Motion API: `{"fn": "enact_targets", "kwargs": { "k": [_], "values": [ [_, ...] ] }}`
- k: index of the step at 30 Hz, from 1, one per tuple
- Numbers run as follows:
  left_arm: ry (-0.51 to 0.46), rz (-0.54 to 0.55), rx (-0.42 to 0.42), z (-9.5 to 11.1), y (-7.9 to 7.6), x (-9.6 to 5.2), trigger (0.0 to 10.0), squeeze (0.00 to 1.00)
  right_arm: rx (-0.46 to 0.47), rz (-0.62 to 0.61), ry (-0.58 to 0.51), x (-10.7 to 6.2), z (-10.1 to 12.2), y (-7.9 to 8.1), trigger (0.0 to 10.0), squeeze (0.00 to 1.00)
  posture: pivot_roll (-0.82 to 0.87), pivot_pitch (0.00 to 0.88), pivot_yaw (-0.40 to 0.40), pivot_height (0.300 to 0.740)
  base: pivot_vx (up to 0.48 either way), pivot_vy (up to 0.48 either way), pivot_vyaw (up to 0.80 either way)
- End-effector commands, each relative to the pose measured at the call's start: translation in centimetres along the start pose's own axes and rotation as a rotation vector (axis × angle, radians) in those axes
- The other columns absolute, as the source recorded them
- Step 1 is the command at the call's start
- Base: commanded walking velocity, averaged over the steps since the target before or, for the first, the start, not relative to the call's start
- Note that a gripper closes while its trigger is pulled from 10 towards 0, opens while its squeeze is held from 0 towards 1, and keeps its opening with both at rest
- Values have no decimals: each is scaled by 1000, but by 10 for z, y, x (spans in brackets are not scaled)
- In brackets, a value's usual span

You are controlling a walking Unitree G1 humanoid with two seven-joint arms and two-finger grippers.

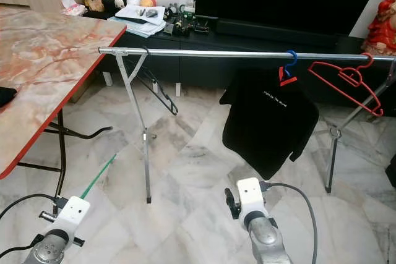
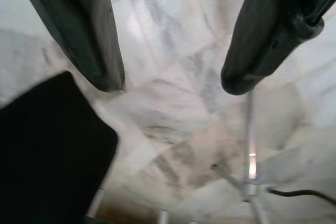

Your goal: Hang hanger

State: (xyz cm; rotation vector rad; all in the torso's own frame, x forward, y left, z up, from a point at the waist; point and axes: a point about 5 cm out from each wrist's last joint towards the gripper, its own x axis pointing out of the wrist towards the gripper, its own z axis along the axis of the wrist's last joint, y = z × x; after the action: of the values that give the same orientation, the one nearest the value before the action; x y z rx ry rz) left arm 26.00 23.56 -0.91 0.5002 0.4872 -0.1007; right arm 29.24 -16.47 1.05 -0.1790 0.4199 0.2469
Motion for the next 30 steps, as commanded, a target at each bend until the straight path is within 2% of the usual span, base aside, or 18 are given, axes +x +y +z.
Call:
{"fn": "enact_targets", "kwargs": {
  "k": [1, 2, 3, 4, 5, 6, 7, 8, 9, 12, 13, 16, 20, 24, 27, 30],
  "values": [
    [-56, -157, 49, 8, -13, 0, 10000, 0, -55, 115, -27, 1, 7, 5, 10000, 0, 97, 75, -74, 740, 0, 0, 0],
    [-58, -233, 121, 10, -17, -1, 10000, 0, -93, 206, -36, 1, 9, 11, 10000, 0, 97, 74, -74, 740, 0, 0, 0],
    [-59, -284, 156, 10, -20, -1, 10000, 0, -128, 291, -44, 0, 11, 17, 10000, 0, 97, 70, -74, 740, 0, 0, 0],
    [-60, -315, 177, 11, -21, -1, 10000, 0, -152, 346, -48, -1, 11, 21, 10000, 0, 97, 70, -74, 740, 0, 0, 0],
    [-60, -315, 177, 11, -21, -1, 10000, 0, -152, 346, -48, -1, 11, 21, 10000, 0, 97, 70, -74, 740, 0, 0, 0],
    [-66, -399, 218, 14, -21, -2, 10000, 0, -253, 554, -75, -8, 14, 32, 10000, 0, 98, 63, -79, 740, 0, 0, 0],
    [-66, -399, 218, 14, -21, -2, 10000, 0, -253, 554, -75, -8, 14, 32, 10000, 0, 98, 63, -79, 740, 0, 0, 0],
    [-74, -472, 239, 19, -20, -2, 10000, 0, -306, 711, -98, -14, 19, 38, 10000, 0, 97, 61, -80, 740, 0, 0, 0],
    [-81, -532, 251, 24, -19, -2, 10000, 0, -331, 792, -108, -16, 24, 40, 10000, 0, 97, 57, -81, 740, 0, 0, 0],
    [-89, -642, 280, 33, -21, -4, 10000, 0, -395, 921, -108, -18, 31, 43, 10000, 0, 99, 57, -82, 740, 0, 0, 0],
    [-89, -642, 280, 33, -21, -4, 10000, 0, -395, 921, -108, -18, 31, 43, 10000, 0, 99, 57, -82, 740, 0, 0, 0],
    [-89, -731, 317, 43, -22, -5, 10000, 0, -462, 986, -100, -17, 35, 45, 10000, 0, 105, 64, -90, 740, 0, 0, 0],
    [-100, -824, 395, 60, -23, -7, 10000, 0, -638, 981, -70, -10, 34, 51, 10000, 0, 110, 72, -95, 740, 0, 0, 0],
    [-109, -872, 427, 69, -26, -11, 10000, 0, -635, 984, -63, -8, 32, 58, 10000, 0, 120, 76, -98, 740, 0, 0, 0],
    [-107, -896, 448, 75, -29, -14, 10000, 0, -669, 971, -89, -6, 30, 66, 10000, 0, 121, 79, -102, 740, 0, 0, 0],
    [-106, -901, 474, 79, -30, -15, 10000, 0, -636, 906, -132, -3, 33, 69, 10000, 0, 121, 81, -106, 740, 0, 0, 0]
  ]
}}
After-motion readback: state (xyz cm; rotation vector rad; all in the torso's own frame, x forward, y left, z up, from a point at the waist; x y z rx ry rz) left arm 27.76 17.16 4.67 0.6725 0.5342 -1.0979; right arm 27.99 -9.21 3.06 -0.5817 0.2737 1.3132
